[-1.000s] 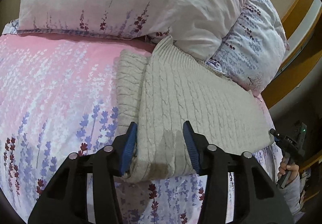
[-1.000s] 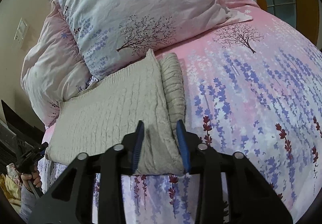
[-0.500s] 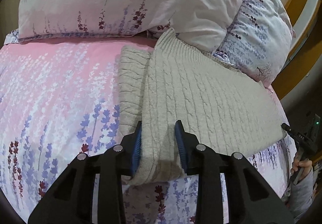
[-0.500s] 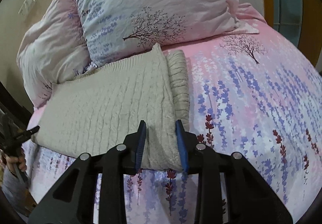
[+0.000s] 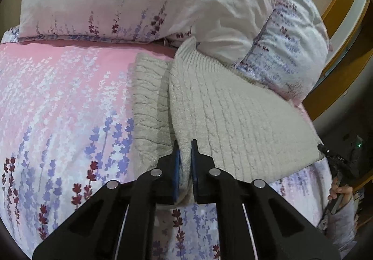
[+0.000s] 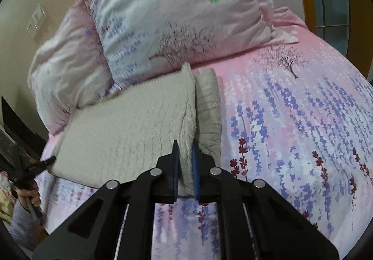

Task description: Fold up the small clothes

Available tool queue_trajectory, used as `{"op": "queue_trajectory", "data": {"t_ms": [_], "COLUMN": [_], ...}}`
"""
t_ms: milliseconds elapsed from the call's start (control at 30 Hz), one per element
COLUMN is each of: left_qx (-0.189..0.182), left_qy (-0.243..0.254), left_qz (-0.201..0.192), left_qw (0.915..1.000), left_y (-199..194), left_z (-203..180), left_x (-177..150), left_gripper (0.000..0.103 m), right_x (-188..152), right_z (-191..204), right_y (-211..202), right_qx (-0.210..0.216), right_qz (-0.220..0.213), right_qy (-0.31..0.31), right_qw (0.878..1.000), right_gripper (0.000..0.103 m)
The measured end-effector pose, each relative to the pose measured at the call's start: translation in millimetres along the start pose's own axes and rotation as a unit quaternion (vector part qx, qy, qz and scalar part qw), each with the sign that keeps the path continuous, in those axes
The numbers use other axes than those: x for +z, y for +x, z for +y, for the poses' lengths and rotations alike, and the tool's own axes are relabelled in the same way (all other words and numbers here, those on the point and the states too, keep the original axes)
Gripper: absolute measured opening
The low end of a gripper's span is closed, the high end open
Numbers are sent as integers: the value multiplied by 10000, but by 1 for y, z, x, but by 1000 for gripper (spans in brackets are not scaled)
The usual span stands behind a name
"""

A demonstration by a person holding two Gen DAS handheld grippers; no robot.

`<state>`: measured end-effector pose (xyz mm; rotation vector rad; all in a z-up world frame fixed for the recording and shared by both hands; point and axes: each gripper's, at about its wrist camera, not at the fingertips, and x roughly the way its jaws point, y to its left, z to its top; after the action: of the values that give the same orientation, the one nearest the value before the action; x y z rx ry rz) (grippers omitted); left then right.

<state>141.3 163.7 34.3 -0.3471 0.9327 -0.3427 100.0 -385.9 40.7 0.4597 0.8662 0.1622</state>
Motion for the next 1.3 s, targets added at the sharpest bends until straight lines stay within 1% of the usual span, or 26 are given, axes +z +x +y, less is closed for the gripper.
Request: {"op": "queue_trajectory", "data": {"t_ms": [67, 133, 233, 300, 333, 400, 433, 467, 500, 533, 567, 633, 667, 700, 800, 867, 967, 1000, 1100, 1133, 1200, 1267, 1300], "left_qx": [-190, -300, -150, -117, -126, -38, 0, 102, 185, 297, 353, 371, 335, 280, 134, 145, 225, 189, 76, 50, -84, -231, -274], "left_qy": [-123, -216, -232, -339, -336, -243, -208, -170, -133, -74, 23, 176, 280, 375, 584, 649, 455, 385, 315, 287, 132, -136, -273], "left_qz": [-79, -114, 16, 166, 165, 150, 121, 53, -13, -124, -277, -456, -482, -442, -161, 9, 271, 232, 198, 195, 148, 42, -42], "left_qw": [9997, 9993, 9996, 9992, 9992, 9996, 9997, 9998, 9997, 9995, 9990, 9981, 9979, 9979, 9981, 9978, 9983, 9988, 9993, 9994, 9998, 9996, 9992], "left_y": [-10, -16, -11, -2, -1, -3, -7, -11, -13, -16, -21, -22, -19, -13, 12, 28, 48, 49, 46, 45, 39, 28, 23], "left_z": [7, 14, 22, 27, 27, 22, 20, 18, 16, 12, 6, -7, -15, -23, -40, -44, -36, -32, -28, -28, -24, -16, -10], "left_x": [1, -1, -8, -12, -13, -10, -9, -7, -4, -2, 1, 8, 11, 15, 21, 23, 22, 21, 20, 20, 19, 20, 20], "left_gripper": [7, 7, 7, 7, 7, 8, 8, 9, 10, 10, 12, 28, 43, 46, 46, 46, 46, 47, 47, 47, 47, 47, 50], "right_x": [0, -3, -9, -15, -16, -14, -11, -8, -3, -1, 2, 4, 4, 3, 2, 0, -6, -9, -15, -15, -15, -12, -11], "right_z": [0, 0, -2, -7, -8, -6, -4, -1, 3, 7, 17, 33, 42, 48, 61, 63, 58, 56, 55, 55, 59, 66, 70], "right_y": [-11, -17, -6, 12, 18, 15, 10, 2, -4, -9, -13, -7, 0, 6, 30, 42, 55, 60, 58, 58, 59, 63, 62], "right_qx": [116, 130, -225, -493, -556, -621, -716, -803, -841, -831, -736, -539, -512, -509, -535, -595, -857, -878, -855, -868, -899, -893, -902], "right_qz": [-130, -171, 56, 427, 515, 433, 333, 122, -82, -197, -339, -318, -248, -188, 19, 141, 430, 539, 433, 428, 459, 509, 500], "right_qy": [108, 128, 32, 61, 81, 94, 93, 44, -46, -130, -285, -550, -707, -795, -866, -822, -766, -737, -808, -813, -862, -885, -877], "right_qw": [9998, 9997, 9997, 9979, 9971, 9971, 9968, 9967, 9964, 9963, 9963, 9965, 9959, 9954, 9948, 9947, 9924, 9919, 9921, 9920, 9912, 9908, 9908], "right_gripper": [9, 9, 9, 11, 13, 24, 36, 40, 40, 40, 40, 40, 40, 40, 40, 40, 44, 44, 44, 46, 53, 65, 67]}}
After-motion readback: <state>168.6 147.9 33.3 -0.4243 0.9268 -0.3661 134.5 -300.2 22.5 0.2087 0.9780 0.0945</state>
